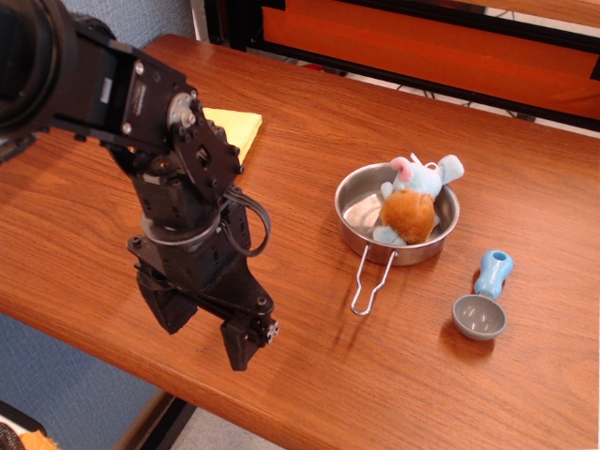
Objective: Move the toy from the vessel and put it on the towel
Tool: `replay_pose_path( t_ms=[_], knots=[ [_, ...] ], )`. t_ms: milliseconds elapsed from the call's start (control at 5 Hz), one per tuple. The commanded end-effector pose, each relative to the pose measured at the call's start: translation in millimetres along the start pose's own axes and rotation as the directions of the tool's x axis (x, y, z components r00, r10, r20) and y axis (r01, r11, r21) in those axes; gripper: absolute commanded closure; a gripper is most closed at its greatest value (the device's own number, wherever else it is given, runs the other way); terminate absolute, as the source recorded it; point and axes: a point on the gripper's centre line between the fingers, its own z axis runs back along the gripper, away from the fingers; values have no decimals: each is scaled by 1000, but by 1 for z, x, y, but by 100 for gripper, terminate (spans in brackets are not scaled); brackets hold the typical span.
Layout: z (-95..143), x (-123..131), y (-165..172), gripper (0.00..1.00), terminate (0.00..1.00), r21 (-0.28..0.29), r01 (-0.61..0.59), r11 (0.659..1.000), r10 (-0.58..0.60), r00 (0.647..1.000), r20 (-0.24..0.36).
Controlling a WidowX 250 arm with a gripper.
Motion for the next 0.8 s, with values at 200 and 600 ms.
replay_pose_path(
  t_ms=[200,600],
  knots=[
    [17,16,1,0,0,51,13,999,-16,998,61],
    [54,60,6,0,0,155,-39,987,24,995,97]
  ],
)
